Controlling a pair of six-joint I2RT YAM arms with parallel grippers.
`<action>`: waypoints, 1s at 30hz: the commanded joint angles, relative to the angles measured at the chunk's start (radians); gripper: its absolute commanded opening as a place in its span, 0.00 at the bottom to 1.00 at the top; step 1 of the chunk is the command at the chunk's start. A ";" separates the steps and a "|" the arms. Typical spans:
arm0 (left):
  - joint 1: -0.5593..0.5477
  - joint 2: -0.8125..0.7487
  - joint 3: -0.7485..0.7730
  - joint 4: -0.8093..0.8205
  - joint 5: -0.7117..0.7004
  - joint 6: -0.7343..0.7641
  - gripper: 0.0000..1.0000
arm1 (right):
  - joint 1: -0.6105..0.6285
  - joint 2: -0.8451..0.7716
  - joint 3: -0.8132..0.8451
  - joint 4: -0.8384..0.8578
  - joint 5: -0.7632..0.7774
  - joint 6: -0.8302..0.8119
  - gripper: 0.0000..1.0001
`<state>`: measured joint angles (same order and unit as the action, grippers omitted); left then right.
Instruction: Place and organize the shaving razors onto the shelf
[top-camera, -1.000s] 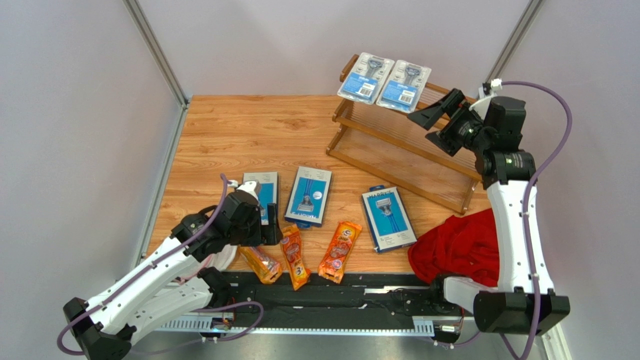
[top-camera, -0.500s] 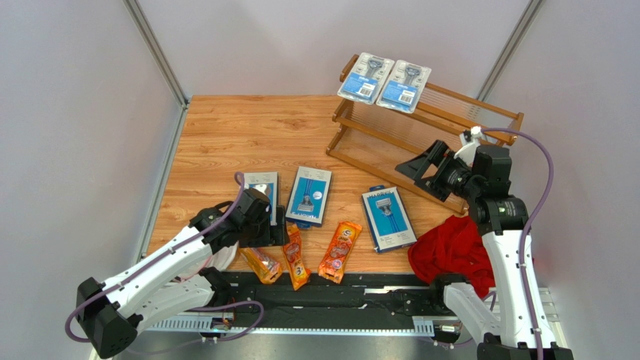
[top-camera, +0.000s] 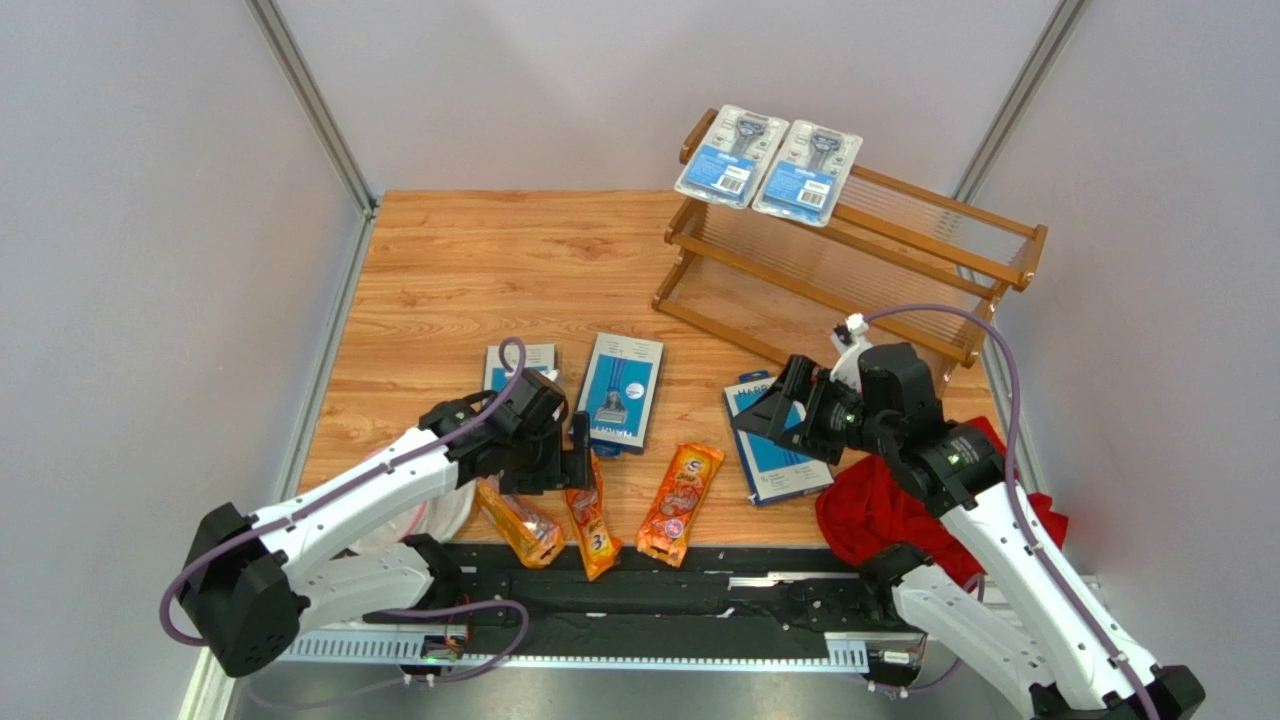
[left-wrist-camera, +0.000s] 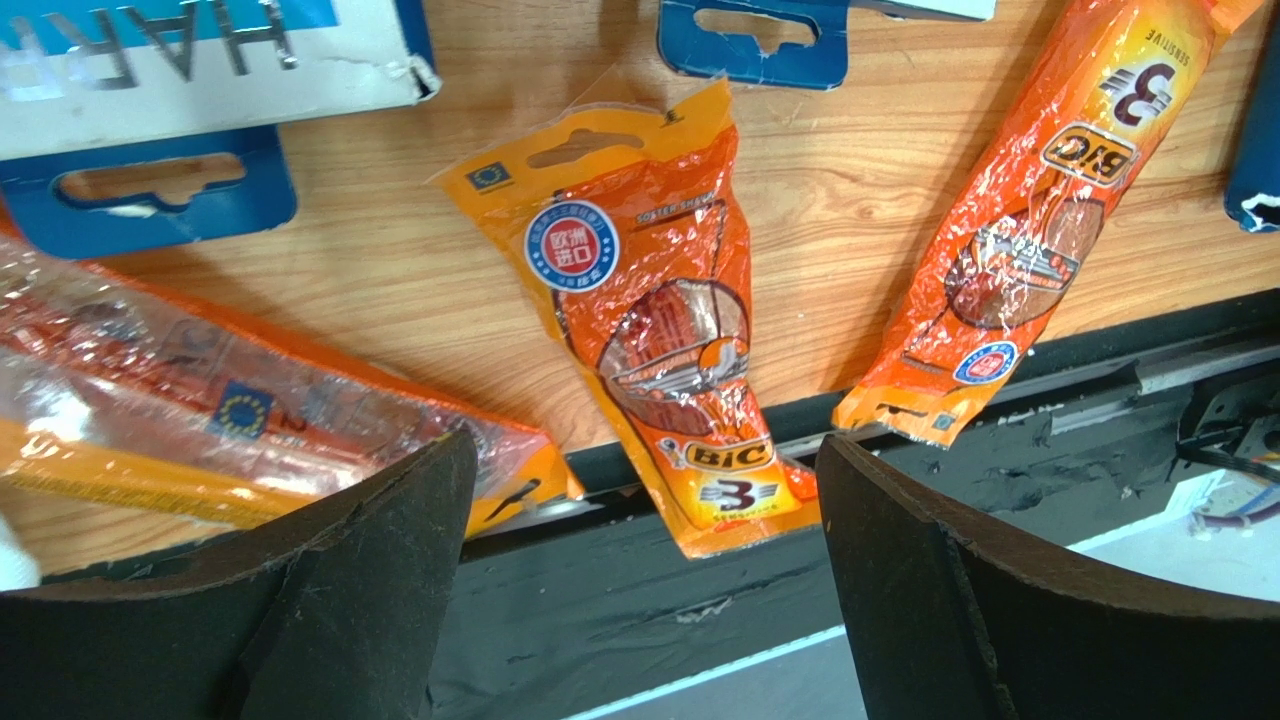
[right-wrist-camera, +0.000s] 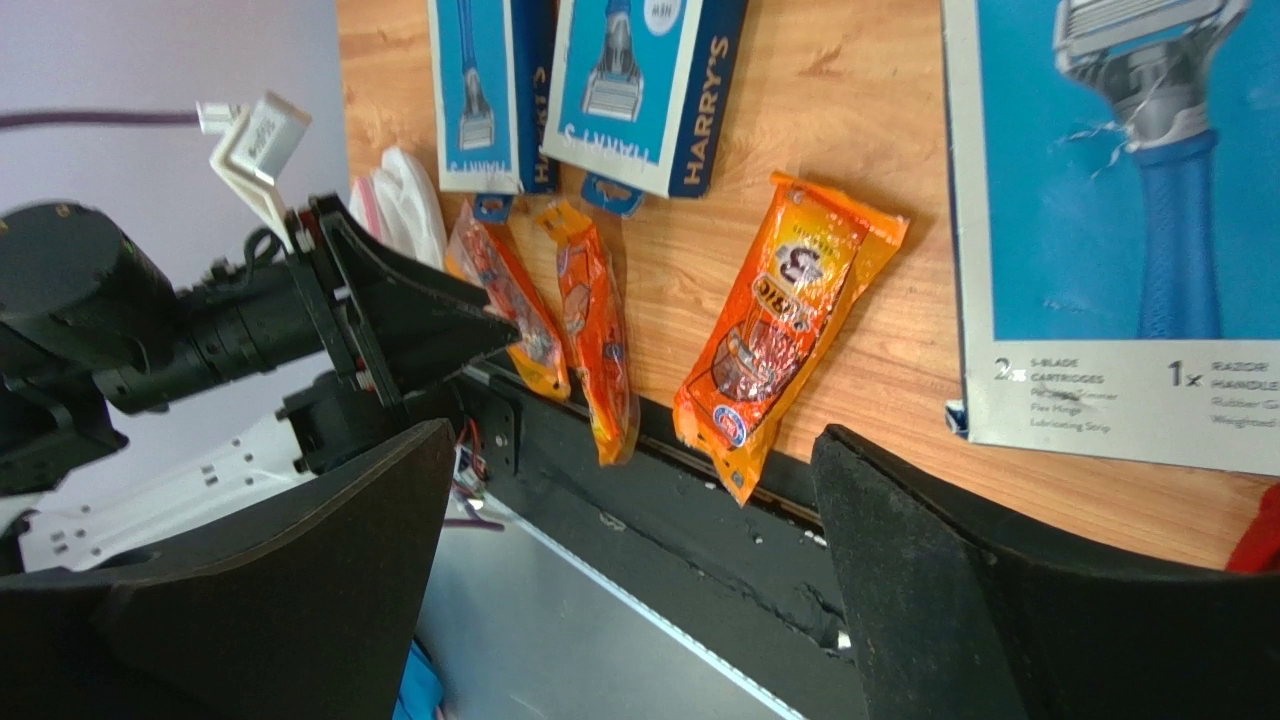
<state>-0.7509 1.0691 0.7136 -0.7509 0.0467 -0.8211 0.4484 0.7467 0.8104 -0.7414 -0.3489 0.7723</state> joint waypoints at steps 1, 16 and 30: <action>-0.004 0.064 0.000 0.074 0.053 -0.016 0.91 | 0.126 0.002 -0.016 0.085 0.120 0.076 0.93; -0.045 0.295 0.023 0.150 0.059 -0.032 0.78 | 0.397 0.052 -0.071 0.139 0.278 0.157 0.92; -0.048 0.302 0.023 0.188 0.096 -0.023 0.33 | 0.587 0.164 -0.037 0.137 0.396 0.166 0.91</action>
<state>-0.7925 1.3804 0.7136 -0.5964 0.1101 -0.8478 0.9810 0.8940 0.7341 -0.6460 -0.0341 0.9176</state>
